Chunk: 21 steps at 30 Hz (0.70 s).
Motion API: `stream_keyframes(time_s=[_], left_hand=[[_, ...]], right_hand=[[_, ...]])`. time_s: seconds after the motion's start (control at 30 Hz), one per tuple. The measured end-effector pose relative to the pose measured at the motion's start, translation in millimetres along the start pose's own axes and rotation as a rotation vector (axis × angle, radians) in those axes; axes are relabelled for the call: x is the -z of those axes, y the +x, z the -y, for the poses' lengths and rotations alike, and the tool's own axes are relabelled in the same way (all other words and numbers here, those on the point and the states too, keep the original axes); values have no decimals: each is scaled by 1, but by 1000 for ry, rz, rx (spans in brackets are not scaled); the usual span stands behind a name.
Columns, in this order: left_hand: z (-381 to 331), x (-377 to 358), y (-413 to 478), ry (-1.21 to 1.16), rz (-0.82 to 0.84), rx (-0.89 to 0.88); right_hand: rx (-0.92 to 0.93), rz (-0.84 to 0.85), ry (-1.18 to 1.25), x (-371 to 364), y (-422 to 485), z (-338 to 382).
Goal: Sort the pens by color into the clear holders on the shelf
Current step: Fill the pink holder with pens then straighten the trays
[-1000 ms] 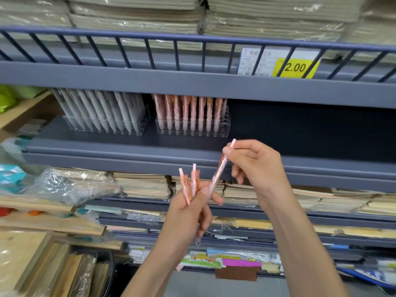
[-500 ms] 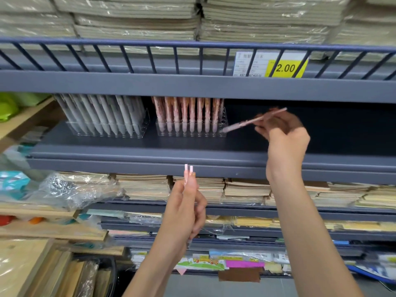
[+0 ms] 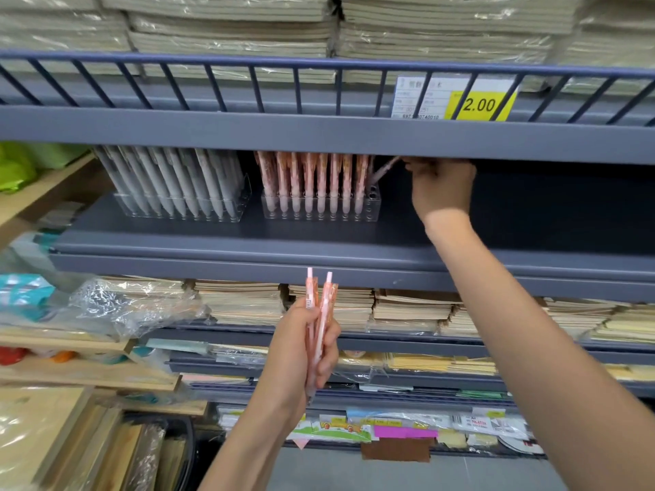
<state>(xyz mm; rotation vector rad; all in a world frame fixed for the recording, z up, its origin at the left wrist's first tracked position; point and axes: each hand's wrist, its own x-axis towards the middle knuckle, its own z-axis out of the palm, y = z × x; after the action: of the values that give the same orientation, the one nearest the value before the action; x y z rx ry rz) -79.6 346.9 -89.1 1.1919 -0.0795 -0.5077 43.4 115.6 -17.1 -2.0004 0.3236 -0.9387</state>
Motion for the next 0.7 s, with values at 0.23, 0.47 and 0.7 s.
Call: stream_keyframes(time_s=[0.23,0.47,0.7], left_hand=[[3,3,2,99,-81,-67],[1,7,3,155,-67,-64],[0,11,10,38,-83,-64]], right_hand=[[50,283,-209,-13,14,16],[55,290,-233,-15,15,18],[-105,195,16,9,-16,18]])
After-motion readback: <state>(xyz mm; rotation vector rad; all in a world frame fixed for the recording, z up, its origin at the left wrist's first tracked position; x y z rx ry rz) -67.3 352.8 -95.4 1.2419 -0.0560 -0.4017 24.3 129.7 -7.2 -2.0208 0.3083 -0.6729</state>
